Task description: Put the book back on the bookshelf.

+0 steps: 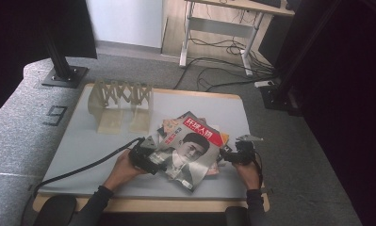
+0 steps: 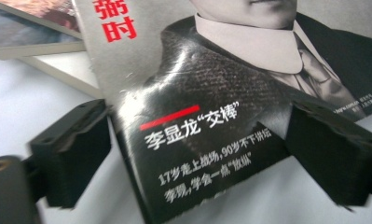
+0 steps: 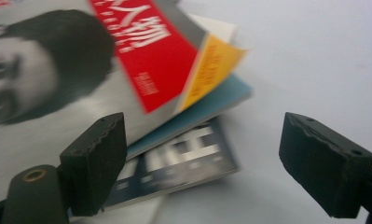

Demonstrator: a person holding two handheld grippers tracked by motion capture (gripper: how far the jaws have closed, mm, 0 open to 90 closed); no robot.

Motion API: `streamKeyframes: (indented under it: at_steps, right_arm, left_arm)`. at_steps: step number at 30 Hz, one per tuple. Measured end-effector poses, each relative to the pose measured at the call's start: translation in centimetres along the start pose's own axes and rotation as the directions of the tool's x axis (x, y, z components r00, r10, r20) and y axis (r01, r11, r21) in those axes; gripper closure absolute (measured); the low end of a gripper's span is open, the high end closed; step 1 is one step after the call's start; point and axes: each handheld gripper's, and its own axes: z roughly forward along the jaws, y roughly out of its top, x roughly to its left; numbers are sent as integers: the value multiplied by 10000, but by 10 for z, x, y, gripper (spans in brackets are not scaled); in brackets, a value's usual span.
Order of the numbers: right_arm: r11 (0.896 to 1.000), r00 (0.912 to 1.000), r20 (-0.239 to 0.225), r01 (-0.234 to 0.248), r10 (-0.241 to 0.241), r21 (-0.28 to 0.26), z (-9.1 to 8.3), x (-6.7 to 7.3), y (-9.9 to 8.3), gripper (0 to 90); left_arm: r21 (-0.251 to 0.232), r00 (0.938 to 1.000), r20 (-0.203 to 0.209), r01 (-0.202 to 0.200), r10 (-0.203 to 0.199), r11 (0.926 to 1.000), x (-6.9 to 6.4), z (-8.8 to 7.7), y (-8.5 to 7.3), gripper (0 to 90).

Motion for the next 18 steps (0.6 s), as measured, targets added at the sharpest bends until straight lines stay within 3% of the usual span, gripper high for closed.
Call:
streamKeyframes:
  at_steps: [7,11,18]
  right_arm:
    - [9992,9969,-674,395,-393,26,-5,26,-6,183]
    - [9987,9950,-866,511,-503,71,-5,34,-7,211]
    - [9990,9898,-1373,409,-384,158,-3,39,-7,304]
  left_arm:
    - [-274,9998,-77,161,-163,9995,2,-12,-12,250]
    - [-466,9994,79,331,-328,9984,4,-17,-20,298]
    - [-351,9987,-173,483,-490,9982,2,-22,-27,397]
